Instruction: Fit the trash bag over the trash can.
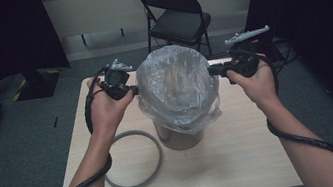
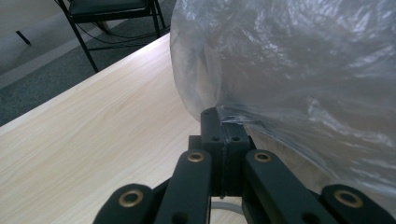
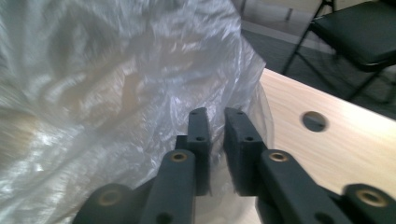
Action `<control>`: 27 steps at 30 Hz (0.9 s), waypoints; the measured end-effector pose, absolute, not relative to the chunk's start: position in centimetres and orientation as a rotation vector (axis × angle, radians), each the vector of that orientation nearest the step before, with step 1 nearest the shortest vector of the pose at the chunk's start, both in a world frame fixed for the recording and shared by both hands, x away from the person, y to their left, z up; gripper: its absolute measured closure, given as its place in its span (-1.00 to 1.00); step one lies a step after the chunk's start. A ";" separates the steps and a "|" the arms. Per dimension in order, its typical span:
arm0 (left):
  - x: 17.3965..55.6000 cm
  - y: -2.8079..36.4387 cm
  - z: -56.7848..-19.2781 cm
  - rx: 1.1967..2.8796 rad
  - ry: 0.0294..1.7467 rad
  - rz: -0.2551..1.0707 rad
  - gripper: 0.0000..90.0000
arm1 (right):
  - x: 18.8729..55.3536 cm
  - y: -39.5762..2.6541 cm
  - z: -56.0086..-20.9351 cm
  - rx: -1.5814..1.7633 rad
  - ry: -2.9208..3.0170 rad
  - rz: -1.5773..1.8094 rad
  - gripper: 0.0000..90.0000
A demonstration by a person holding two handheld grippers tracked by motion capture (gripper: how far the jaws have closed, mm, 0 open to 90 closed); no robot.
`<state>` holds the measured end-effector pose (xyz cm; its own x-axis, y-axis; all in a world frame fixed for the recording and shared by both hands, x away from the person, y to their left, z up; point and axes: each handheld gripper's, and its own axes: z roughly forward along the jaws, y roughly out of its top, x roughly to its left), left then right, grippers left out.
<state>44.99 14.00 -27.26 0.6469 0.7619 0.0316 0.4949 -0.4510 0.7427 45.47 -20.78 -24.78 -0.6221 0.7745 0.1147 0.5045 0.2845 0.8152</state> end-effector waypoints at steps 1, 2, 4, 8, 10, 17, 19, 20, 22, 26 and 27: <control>45.0 14.0 -27.3 2.144 0.973 0.475 1.00 | 45.5 -20.9 -24.6 1.168 2.244 1.253 0.98; 45.1 14.1 -27.3 2.145 0.972 0.477 1.00 | 45.5 -21.0 -24.5 1.165 2.244 1.244 1.00; 45.1 14.1 -27.3 2.130 0.976 0.473 1.00 | 45.6 -21.0 -24.3 1.154 2.253 1.213 1.00; 45.2 14.1 -27.3 2.144 0.972 0.474 1.00 | 45.6 -21.0 -24.1 1.133 2.245 1.182 1.00; 45.1 14.0 -27.3 2.141 0.974 0.470 1.00 | 45.6 -20.8 -24.1 1.127 2.246 1.168 1.00; 44.8 14.1 -27.4 2.131 0.983 0.469 1.00 | 45.0 -20.8 -23.8 1.098 2.229 1.189 0.94; 44.7 14.1 -27.4 2.132 0.984 0.469 1.00 | 44.7 -20.8 -23.4 1.111 2.212 1.243 0.48; 44.6 14.1 -27.4 2.129 0.987 0.470 1.00 | 44.5 -20.7 -23.2 1.096 2.197 1.247 0.20; 44.5 14.0 -27.3 2.128 0.987 0.470 1.00 | 44.1 -20.5 -22.8 1.082 2.180 1.264 -0.07; 44.2 14.0 -27.1 2.136 0.984 0.474 1.00 | 43.3 -20.0 -22.3 1.059 2.189 1.295 -0.28; 44.1 13.9 -27.1 2.135 0.986 0.474 1.00 | 43.1 -19.9 -22.1 1.046 2.193 1.317 -0.29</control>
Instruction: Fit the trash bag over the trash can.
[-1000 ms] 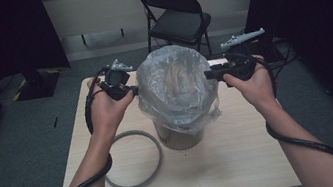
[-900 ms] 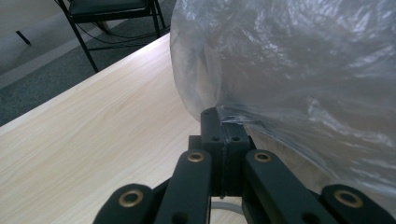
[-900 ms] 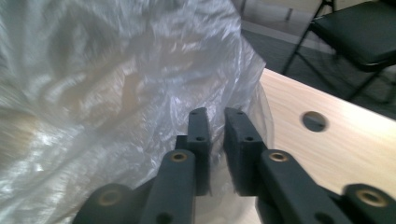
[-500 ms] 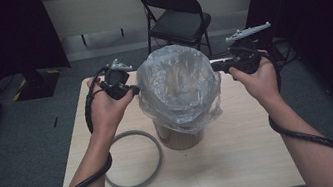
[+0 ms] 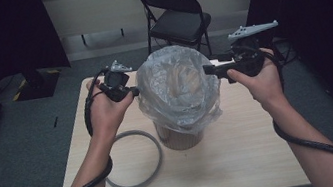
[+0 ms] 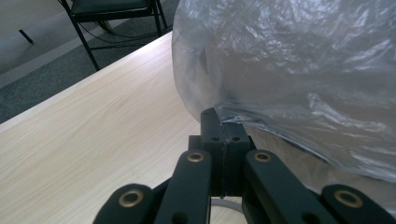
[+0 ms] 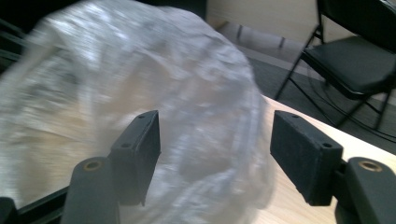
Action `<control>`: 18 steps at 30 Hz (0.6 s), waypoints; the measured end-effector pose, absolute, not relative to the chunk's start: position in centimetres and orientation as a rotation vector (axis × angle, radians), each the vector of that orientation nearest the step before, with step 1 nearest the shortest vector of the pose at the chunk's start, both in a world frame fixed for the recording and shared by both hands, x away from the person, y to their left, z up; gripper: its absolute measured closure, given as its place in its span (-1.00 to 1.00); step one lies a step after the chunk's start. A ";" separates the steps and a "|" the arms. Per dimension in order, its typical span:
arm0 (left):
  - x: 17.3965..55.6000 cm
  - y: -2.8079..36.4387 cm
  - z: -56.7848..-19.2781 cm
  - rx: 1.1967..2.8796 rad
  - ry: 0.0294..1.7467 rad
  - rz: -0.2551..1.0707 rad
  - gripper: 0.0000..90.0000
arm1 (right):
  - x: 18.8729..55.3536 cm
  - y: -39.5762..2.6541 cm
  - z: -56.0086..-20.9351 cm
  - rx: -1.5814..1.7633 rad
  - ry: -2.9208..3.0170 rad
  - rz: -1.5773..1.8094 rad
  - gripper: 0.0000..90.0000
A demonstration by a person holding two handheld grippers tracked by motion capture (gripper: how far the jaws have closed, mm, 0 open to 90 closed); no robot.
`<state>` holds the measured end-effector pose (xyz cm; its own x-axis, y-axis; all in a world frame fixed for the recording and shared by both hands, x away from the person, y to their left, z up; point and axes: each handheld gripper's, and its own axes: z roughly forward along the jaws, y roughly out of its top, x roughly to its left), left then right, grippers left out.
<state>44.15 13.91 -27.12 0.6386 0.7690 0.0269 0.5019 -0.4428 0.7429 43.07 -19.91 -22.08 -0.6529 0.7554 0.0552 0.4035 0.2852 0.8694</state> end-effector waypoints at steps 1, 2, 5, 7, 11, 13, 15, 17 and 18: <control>44.1 13.9 -27.1 2.136 0.988 0.476 1.00 | 42.8 -19.7 -21.8 1.037 2.194 1.332 -0.29; 44.1 13.8 -27.1 2.134 0.992 0.472 1.00 | 42.5 -19.5 -21.6 1.023 2.204 1.345 -0.29; 44.1 13.8 -27.1 2.145 0.992 0.477 1.00 | 41.8 -18.7 -21.1 0.977 2.250 1.344 -0.32; 44.1 13.7 -27.0 2.143 0.993 0.478 1.00 | 41.3 -18.0 -21.0 0.956 2.270 1.346 -0.33; 44.0 13.8 -26.8 2.144 0.988 0.484 1.00 | 41.0 -16.5 -21.5 0.904 2.302 1.258 -0.31; 44.0 13.7 -26.8 2.151 0.982 0.490 1.00 | 41.3 -16.0 -21.9 0.925 2.300 1.257 -0.29; 44.0 13.7 -26.8 2.149 0.980 0.494 1.00 | 41.7 -15.6 -22.4 0.937 2.303 1.227 -0.04; 44.0 13.8 -26.8 2.141 0.974 0.496 1.00 | 42.3 -15.4 -22.9 0.949 2.304 1.205 0.04; 44.1 13.9 -26.8 2.146 0.967 0.493 1.00 | 42.5 -15.4 -23.0 0.961 2.300 1.197 0.20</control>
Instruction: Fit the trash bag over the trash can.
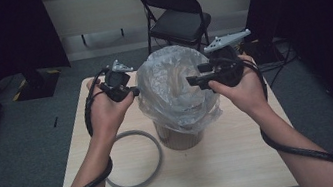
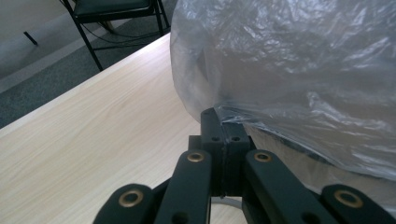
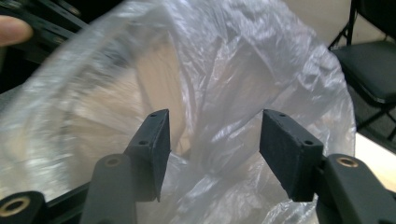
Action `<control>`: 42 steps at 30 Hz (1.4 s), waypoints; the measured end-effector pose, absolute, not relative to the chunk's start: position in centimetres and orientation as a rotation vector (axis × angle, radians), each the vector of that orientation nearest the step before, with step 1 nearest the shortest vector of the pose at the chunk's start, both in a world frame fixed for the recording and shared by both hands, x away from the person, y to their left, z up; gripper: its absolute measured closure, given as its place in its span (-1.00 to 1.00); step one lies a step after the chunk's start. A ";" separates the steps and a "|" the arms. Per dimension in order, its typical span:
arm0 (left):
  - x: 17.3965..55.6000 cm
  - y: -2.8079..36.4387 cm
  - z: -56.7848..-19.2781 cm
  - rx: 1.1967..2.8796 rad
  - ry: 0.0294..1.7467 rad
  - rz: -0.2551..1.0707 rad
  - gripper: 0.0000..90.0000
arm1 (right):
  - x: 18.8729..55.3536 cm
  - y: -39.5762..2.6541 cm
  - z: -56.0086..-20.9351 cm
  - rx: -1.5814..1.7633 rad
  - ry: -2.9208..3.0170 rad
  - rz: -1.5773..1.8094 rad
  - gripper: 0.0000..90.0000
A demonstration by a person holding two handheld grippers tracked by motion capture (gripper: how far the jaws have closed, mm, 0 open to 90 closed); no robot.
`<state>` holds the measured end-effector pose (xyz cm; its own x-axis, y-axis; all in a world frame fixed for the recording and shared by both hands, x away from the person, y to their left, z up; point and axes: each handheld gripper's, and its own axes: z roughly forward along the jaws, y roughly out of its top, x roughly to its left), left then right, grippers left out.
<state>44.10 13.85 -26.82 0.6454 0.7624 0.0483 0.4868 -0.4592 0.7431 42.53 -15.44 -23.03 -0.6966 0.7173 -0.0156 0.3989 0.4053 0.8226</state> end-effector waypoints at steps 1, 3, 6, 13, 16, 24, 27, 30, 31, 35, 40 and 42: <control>44.2 13.9 -26.9 2.148 0.965 0.493 1.00 | 42.8 -15.5 -23.1 0.963 2.298 1.199 0.27; 44.4 14.0 -27.1 2.145 0.966 0.493 1.00 | 43.4 -15.8 -23.1 0.988 2.283 1.204 0.52; 44.6 14.1 -27.3 2.138 0.962 0.487 1.00 | 44.2 -16.2 -23.0 1.011 2.267 1.182 0.75; 45.2 14.2 -27.6 2.137 0.960 0.479 1.00 | 45.6 -17.8 -22.1 1.048 2.230 1.193 1.00; 45.6 14.4 -27.6 2.131 0.965 0.482 1.00 | 46.4 -18.4 -21.9 1.075 2.213 1.186 1.00; 47.2 14.1 -27.9 2.123 0.970 0.457 1.00 | 49.4 -19.0 -23.0 1.113 2.212 1.116 1.00; 47.8 14.0 -28.2 2.124 0.969 0.453 1.00 | 50.4 -19.1 -24.0 1.145 2.212 1.096 1.00; 48.5 14.1 -28.5 2.126 0.956 0.429 1.00 | 51.6 -19.2 -25.3 1.199 2.225 1.110 1.00; 48.6 14.0 -28.7 2.115 0.963 0.419 1.00 | 51.9 -19.2 -25.8 1.210 2.231 1.101 1.00; 48.4 13.9 -29.3 2.132 0.943 0.395 1.00 | 52.5 -19.0 -27.1 1.228 2.309 1.111 1.00; 47.5 13.9 -29.5 2.140 0.922 0.371 1.00 | 51.5 -19.0 -27.2 1.213 2.362 1.088 1.00; 46.8 13.6 -29.4 2.158 0.899 0.358 1.00 | 50.6 -19.1 -27.3 1.197 2.389 1.078 1.00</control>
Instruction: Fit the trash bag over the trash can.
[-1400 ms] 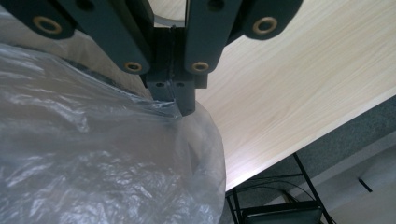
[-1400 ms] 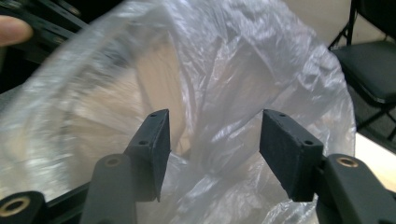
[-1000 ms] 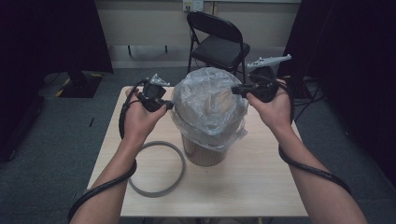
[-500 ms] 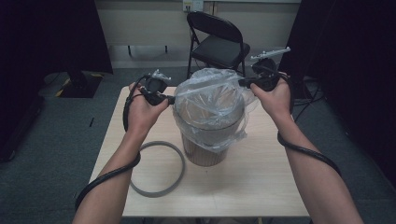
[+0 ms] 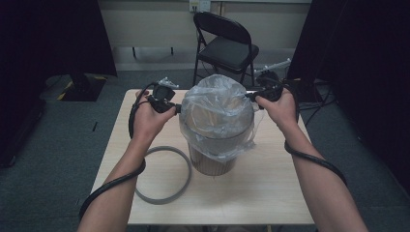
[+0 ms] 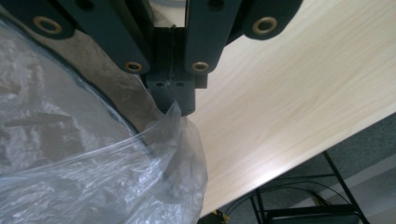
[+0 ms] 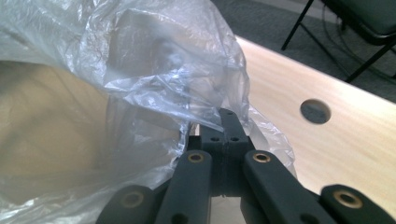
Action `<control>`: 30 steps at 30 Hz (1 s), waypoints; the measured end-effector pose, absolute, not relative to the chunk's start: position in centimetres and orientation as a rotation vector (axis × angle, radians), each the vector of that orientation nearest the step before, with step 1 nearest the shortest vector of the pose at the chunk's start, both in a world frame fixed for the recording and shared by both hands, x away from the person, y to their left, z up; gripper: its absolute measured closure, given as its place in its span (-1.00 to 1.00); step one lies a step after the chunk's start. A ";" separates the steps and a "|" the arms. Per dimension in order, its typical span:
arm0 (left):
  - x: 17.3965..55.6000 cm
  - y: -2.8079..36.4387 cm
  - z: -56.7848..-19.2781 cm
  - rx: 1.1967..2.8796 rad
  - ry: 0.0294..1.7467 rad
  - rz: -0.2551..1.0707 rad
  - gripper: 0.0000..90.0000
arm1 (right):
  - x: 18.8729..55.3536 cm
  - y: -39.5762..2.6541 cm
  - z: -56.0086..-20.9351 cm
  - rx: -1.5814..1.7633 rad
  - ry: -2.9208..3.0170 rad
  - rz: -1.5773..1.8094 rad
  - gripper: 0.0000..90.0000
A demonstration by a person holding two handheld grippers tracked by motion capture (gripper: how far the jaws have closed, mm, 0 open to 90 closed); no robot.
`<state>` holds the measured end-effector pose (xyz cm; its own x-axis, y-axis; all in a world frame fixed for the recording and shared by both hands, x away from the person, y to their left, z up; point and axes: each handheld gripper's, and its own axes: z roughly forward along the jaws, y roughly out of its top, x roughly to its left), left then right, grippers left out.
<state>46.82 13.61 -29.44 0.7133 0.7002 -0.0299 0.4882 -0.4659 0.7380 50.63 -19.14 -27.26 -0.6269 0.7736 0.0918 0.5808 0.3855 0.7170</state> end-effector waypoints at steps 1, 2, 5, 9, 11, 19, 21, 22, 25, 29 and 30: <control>46.4 13.4 -29.4 2.167 0.888 0.353 1.00 | 50.1 -19.2 -27.2 1.190 2.402 1.066 1.00; 46.1 13.3 -29.4 2.174 0.870 0.346 1.00 | 49.5 -19.4 -27.2 1.172 2.419 1.055 1.00; 45.3 12.8 -29.4 2.182 0.833 0.335 1.00 | 47.9 -20.1 -27.1 1.158 2.456 1.047 1.00; 45.0 12.5 -29.4 2.180 0.852 0.359 1.00 | 47.0 -21.0 -27.6 1.200 2.410 1.068 1.00; 45.0 12.5 -29.3 2.177 0.853 0.367 1.00 | 47.1 -21.2 -28.1 1.247 2.373 1.124 1.00; 46.2 12.4 -29.4 2.172 0.874 0.357 1.00 | 49.6 -20.3 -31.3 1.359 2.367 1.151 1.00; 46.6 12.2 -29.5 2.174 0.874 0.365 1.00 | 50.2 -20.2 -32.0 1.406 2.362 1.198 1.00; 46.9 12.2 -29.5 2.166 0.879 0.358 1.00 | 50.5 -20.2 -32.4 1.427 2.370 1.206 1.00; 47.5 12.0 -30.1 2.173 0.916 0.321 1.00 | 51.1 -20.4 -33.6 1.494 2.391 1.265 1.00; 48.1 11.6 -31.1 2.187 0.965 0.287 1.00 | 51.2 -20.3 -34.4 1.501 2.393 1.323 0.87; 48.2 11.7 -31.3 2.170 0.978 0.264 1.00 | 51.2 -20.3 -34.4 1.507 2.388 1.324 0.88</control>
<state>48.21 11.66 -31.32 0.6899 0.7164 -0.1039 0.5666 -0.4450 0.6936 51.25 -20.29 -34.43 -0.5329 0.7494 0.3930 0.7302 0.1725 0.6611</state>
